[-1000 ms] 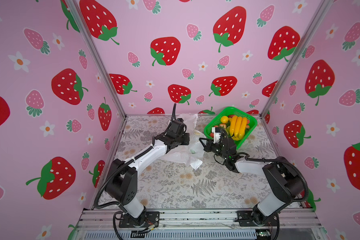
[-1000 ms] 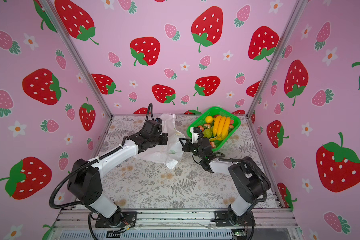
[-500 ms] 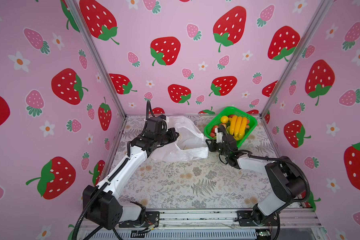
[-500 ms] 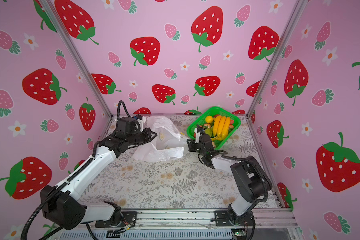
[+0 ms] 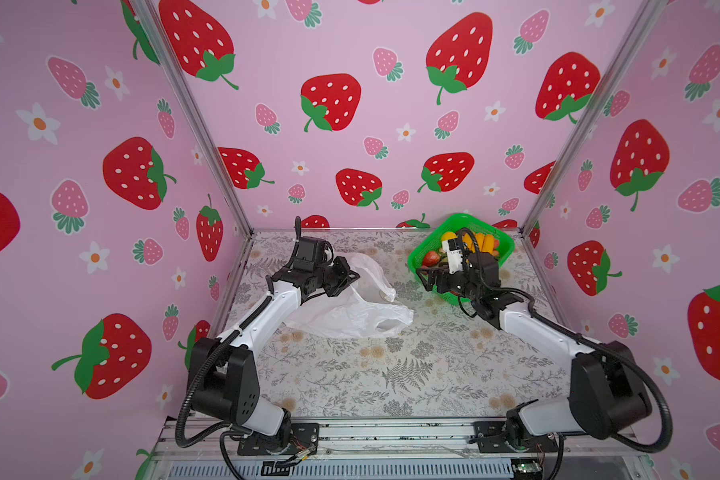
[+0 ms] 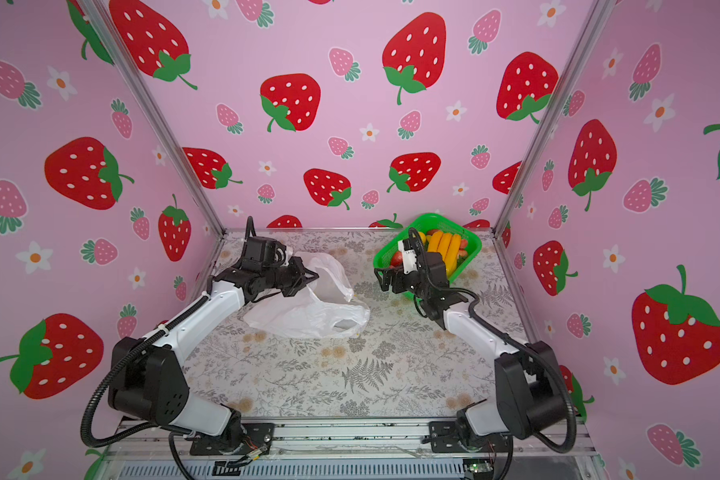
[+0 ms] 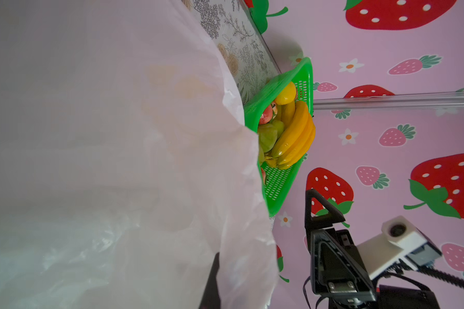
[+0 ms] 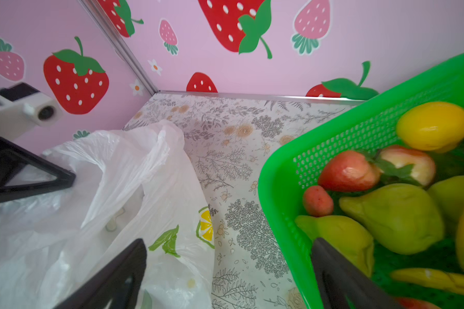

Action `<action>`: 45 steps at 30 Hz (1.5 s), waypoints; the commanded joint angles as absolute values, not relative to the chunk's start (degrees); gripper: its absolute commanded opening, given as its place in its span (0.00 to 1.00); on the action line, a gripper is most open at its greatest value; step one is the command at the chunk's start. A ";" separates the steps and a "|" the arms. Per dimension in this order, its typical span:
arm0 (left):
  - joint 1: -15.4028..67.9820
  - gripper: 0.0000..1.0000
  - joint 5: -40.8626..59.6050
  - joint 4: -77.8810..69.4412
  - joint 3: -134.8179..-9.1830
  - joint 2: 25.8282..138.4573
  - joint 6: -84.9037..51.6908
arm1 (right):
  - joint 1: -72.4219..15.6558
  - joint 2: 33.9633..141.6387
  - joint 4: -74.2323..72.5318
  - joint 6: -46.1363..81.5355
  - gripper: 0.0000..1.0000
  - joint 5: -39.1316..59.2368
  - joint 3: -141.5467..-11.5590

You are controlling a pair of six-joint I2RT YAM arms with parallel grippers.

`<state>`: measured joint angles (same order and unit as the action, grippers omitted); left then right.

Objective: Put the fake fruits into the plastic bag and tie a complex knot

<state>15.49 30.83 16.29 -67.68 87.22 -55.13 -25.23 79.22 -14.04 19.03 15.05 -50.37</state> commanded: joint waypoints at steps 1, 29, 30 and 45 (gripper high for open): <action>15.53 0.00 33.99 10.36 -65.72 87.64 -57.65 | -18.88 76.14 -9.77 16.89 1.00 9.72 -49.04; 11.91 0.00 38.93 6.68 -63.40 85.67 -58.97 | 2.07 120.78 -7.70 28.72 0.75 29.72 -86.65; 11.73 0.00 39.00 6.49 -63.28 85.63 -59.07 | 2.02 120.69 -8.79 29.44 0.71 30.54 -86.10; 11.17 0.01 39.81 5.63 -63.00 85.37 -59.94 | 2.36 115.42 -17.08 34.98 0.28 36.47 -80.66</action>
<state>11.51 38.22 7.18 -63.31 86.87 -58.85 2.04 119.04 -15.33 33.52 34.50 -82.00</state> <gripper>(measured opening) 0.049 0.372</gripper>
